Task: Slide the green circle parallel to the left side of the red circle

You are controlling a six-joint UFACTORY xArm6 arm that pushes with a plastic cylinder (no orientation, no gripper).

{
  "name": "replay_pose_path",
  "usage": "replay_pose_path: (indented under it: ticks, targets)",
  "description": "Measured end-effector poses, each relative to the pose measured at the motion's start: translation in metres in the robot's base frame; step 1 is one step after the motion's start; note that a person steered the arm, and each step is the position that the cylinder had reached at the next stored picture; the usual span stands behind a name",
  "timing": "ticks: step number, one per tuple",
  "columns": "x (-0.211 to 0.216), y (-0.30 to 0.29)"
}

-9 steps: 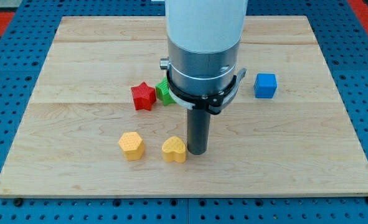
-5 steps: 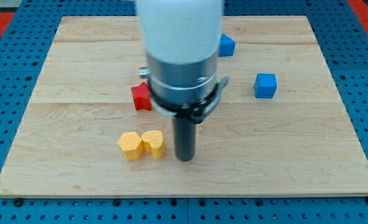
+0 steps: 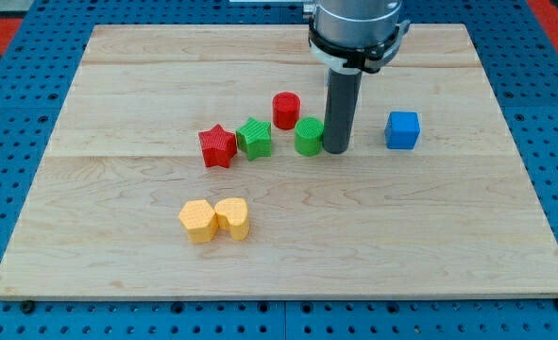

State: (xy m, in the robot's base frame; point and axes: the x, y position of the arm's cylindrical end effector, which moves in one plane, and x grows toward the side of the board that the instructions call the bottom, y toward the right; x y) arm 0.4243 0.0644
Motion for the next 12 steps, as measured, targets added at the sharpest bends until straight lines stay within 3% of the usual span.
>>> replay_pose_path:
  ticks: [1,3,7,9,12]
  targets:
    - [-0.019,-0.004]
    - [0.016,-0.056]
    - [-0.050,-0.068]
    - [-0.030,-0.136]
    - [-0.025,-0.191]
